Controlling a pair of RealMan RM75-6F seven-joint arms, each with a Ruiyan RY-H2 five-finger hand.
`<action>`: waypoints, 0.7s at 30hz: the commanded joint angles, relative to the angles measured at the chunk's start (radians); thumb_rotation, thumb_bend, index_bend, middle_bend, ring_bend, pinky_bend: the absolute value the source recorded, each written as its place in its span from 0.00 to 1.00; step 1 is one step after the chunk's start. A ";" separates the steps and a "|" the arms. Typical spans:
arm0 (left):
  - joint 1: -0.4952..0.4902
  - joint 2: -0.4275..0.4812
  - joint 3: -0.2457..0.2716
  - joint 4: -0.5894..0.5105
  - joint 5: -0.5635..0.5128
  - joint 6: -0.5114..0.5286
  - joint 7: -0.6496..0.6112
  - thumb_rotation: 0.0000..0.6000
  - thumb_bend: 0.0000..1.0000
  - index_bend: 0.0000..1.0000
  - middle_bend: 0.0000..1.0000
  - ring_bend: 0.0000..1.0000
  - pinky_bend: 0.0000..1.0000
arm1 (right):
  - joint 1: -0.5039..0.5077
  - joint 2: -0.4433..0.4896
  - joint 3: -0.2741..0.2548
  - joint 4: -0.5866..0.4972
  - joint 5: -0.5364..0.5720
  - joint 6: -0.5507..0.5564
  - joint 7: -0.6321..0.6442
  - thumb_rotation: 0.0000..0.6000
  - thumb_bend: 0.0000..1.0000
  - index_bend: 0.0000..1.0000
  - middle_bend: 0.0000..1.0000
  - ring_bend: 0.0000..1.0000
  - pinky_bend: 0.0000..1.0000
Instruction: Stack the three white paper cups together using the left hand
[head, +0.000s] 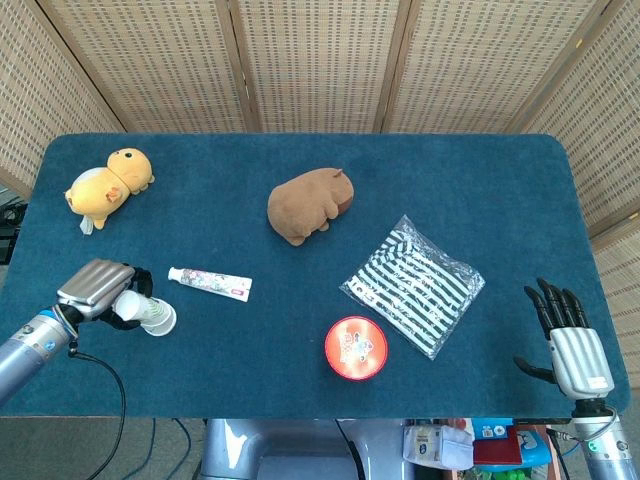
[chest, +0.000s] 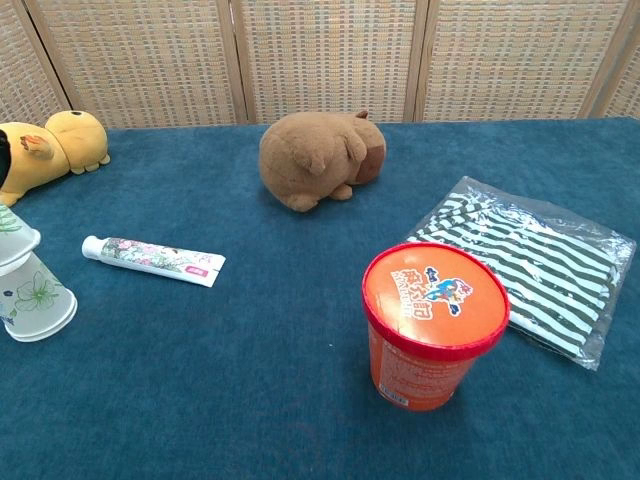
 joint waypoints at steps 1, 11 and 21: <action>0.022 0.012 0.012 0.030 0.035 0.010 -0.035 1.00 0.36 0.69 0.46 0.40 0.54 | 0.000 0.000 -0.001 -0.002 -0.002 0.001 -0.002 1.00 0.05 0.00 0.00 0.00 0.00; 0.023 -0.050 0.016 0.103 0.045 0.005 -0.065 1.00 0.36 0.69 0.44 0.39 0.54 | -0.002 0.002 -0.001 -0.008 -0.005 0.007 -0.005 1.00 0.05 0.00 0.00 0.00 0.00; 0.015 -0.101 0.018 0.124 0.038 0.016 -0.033 1.00 0.36 0.69 0.41 0.36 0.51 | -0.002 0.002 0.000 -0.005 -0.002 0.005 -0.001 1.00 0.05 0.00 0.00 0.00 0.00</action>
